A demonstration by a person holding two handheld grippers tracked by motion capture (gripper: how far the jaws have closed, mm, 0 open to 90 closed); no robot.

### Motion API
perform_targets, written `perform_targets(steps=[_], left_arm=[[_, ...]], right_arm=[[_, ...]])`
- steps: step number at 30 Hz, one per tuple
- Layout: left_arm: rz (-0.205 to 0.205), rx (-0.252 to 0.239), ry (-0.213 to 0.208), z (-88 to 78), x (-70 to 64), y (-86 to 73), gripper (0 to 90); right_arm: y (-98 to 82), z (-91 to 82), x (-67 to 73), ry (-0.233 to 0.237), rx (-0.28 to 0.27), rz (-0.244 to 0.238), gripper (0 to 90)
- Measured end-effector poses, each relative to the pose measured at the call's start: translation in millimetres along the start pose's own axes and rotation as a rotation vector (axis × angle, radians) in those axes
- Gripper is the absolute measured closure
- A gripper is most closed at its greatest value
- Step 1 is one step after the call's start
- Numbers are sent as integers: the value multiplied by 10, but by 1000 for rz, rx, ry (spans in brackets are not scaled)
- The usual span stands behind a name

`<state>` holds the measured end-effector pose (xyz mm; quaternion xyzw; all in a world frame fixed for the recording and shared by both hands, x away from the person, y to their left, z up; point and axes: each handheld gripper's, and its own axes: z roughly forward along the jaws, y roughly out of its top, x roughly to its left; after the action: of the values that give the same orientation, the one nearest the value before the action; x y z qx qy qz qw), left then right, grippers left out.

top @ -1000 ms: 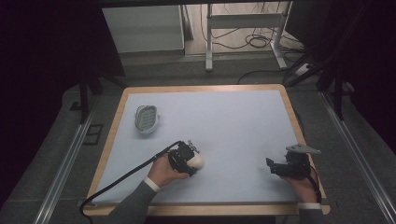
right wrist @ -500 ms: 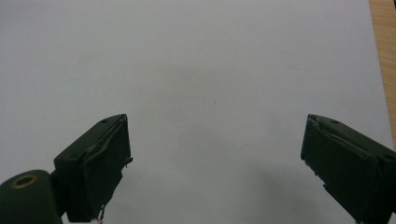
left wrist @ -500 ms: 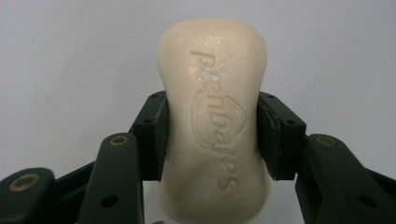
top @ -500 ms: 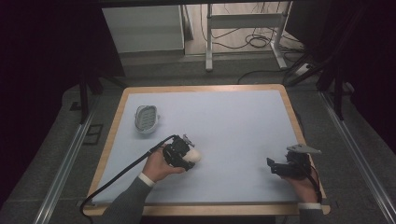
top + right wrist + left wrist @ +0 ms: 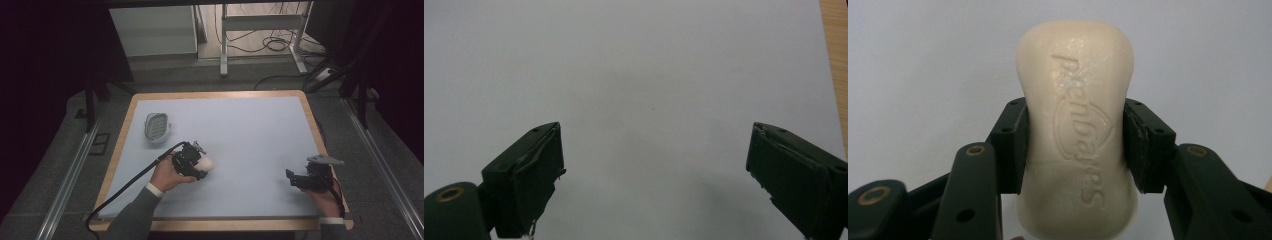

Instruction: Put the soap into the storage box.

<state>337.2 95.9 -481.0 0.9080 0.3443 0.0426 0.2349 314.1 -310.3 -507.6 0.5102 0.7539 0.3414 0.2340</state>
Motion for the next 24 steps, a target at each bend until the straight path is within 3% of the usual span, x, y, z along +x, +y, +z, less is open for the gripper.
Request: perform_targets(steps=[24], left_arm=[[-30,-39,35,-249,205,36,496]], right_arm=[[-11,14,-11,-1,6,6,81]])
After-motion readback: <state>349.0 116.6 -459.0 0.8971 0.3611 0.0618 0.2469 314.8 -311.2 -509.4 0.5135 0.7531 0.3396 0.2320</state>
